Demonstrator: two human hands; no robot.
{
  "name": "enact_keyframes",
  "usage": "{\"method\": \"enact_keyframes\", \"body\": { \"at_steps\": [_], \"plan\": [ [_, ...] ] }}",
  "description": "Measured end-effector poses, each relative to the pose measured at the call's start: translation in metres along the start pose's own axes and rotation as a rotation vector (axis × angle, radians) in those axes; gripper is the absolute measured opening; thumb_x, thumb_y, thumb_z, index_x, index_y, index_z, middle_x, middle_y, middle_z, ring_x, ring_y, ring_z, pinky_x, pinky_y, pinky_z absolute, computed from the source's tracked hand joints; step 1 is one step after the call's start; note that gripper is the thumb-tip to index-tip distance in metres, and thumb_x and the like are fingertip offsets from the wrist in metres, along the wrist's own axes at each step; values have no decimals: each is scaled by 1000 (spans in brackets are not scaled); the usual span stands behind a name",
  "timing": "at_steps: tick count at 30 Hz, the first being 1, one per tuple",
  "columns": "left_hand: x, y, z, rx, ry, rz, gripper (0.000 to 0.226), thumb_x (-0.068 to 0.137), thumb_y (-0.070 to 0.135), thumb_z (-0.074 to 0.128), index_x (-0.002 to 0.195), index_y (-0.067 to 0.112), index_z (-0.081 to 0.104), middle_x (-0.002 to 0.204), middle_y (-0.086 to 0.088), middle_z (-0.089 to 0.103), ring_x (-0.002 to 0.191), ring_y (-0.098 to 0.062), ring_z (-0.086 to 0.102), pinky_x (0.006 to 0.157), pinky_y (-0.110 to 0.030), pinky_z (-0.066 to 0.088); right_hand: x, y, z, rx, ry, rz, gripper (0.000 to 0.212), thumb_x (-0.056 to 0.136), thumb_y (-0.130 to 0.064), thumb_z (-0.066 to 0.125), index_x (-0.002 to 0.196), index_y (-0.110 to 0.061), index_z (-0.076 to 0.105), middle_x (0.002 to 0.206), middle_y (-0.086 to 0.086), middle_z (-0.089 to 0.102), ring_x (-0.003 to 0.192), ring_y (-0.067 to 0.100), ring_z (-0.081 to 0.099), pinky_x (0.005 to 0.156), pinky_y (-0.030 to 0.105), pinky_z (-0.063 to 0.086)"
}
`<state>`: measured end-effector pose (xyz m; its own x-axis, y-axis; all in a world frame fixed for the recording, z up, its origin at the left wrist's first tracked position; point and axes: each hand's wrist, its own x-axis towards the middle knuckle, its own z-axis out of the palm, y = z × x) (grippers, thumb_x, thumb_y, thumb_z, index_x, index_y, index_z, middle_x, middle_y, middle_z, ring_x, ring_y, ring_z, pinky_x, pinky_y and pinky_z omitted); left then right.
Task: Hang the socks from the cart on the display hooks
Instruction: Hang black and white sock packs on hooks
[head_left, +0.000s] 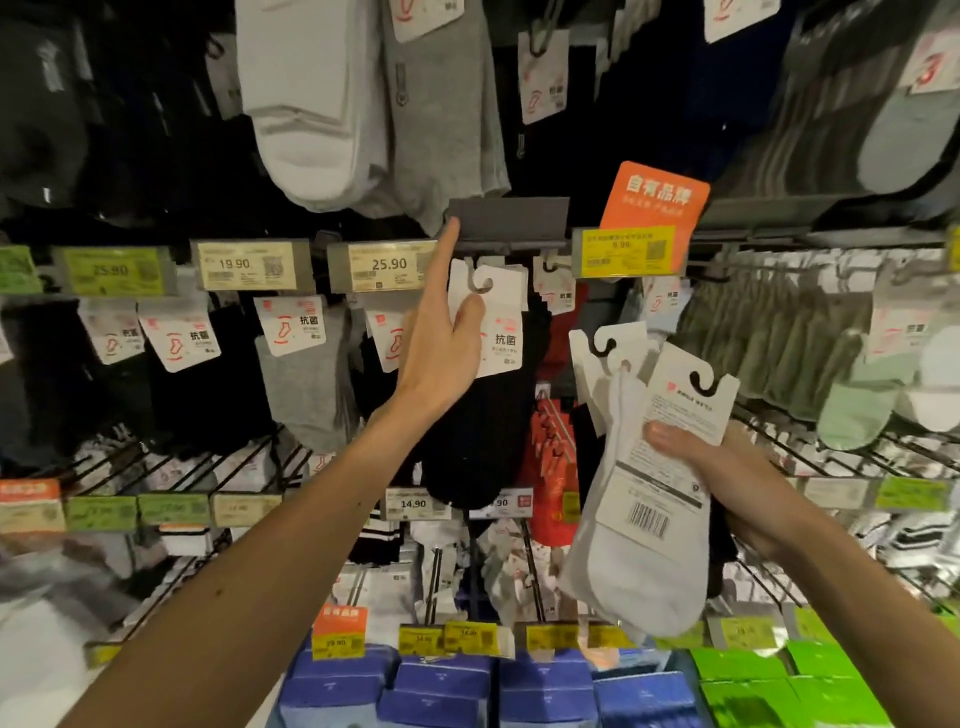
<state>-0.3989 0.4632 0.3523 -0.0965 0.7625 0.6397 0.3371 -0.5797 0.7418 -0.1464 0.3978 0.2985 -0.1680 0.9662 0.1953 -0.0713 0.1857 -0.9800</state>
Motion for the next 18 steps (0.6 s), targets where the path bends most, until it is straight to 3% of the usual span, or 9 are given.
{"method": "enact_keyframes", "body": {
  "at_steps": [2, 4, 5, 7, 9, 13, 15, 16, 18],
  "plan": [
    [2, -4, 5, 36, 23, -16, 68, 103, 13, 44, 153, 50, 16, 114, -1, 70, 60, -33, 57, 53, -46, 48, 0, 1, -6, -20, -2, 10, 22, 75, -22, 68, 96, -18, 75, 100, 5, 78, 88, 18, 75, 74, 28, 60],
    [2, -5, 9, 55, 36, -14, 70, 103, 15, 46, 152, 51, 12, 120, -26, 63, 51, -18, 51, 48, -36, 42, 0, 2, -10, -27, -18, 17, 15, 78, -21, 75, 92, -21, 78, 102, 5, 78, 91, 20, 75, 77, 29, 60],
    [2, -6, 11, 62, 36, -12, 71, 103, 15, 46, 153, 51, 10, 121, -29, 61, 50, -13, 49, 49, -29, 41, 0, 2, -12, -28, -22, 21, 14, 78, -22, 76, 92, -21, 79, 102, 5, 77, 92, 20, 75, 77, 29, 60],
    [4, -6, 15, 100, 52, -18, 74, 103, 16, 49, 153, 50, 6, 95, -11, 66, 50, -14, 50, 50, -27, 41, 0, 2, -14, -32, -24, 23, 22, 77, -22, 71, 98, -18, 75, 103, 5, 77, 92, 21, 75, 77, 29, 60],
    [4, -8, 18, 138, 88, -4, 76, 102, 17, 50, 155, 48, 4, 72, 5, 57, 51, -24, 52, 48, -34, 43, -1, 2, -14, -30, -43, 20, 28, 77, -21, 67, 103, -15, 72, 102, 5, 78, 92, 20, 75, 74, 27, 60],
    [2, -16, 23, 210, 139, 75, 79, 101, 14, 53, 159, 36, 3, 57, -1, 47, 51, -20, 49, 49, -26, 40, -1, 4, -18, -10, -72, 21, 19, 77, -17, 81, 94, -21, 77, 100, 7, 78, 89, 20, 75, 71, 26, 58],
    [2, -14, 27, 208, 140, 104, 81, 100, 8, 54, 159, 29, 3, 78, -24, 59, 69, -24, 54, 63, -18, 42, -2, 5, -19, -11, -67, 26, 13, 76, -21, 81, 88, -24, 78, 99, 6, 78, 89, 20, 75, 71, 27, 58],
    [2, -11, 29, 201, 141, 112, 81, 99, 4, 54, 159, 26, 3, 105, -32, 62, 88, -26, 52, 73, -14, 42, -1, 5, -20, -11, -64, 29, 14, 75, -23, 79, 90, -24, 78, 99, 7, 78, 89, 21, 75, 72, 27, 58],
    [4, -10, 33, 214, 156, 116, 84, 99, 0, 54, 158, 24, -1, 147, -25, 43, 103, -26, 48, 79, -9, 43, 0, 8, -22, -7, -50, 34, 26, 74, -27, 73, 98, -20, 75, 101, 6, 77, 92, 22, 75, 74, 29, 58]
  ]
}}
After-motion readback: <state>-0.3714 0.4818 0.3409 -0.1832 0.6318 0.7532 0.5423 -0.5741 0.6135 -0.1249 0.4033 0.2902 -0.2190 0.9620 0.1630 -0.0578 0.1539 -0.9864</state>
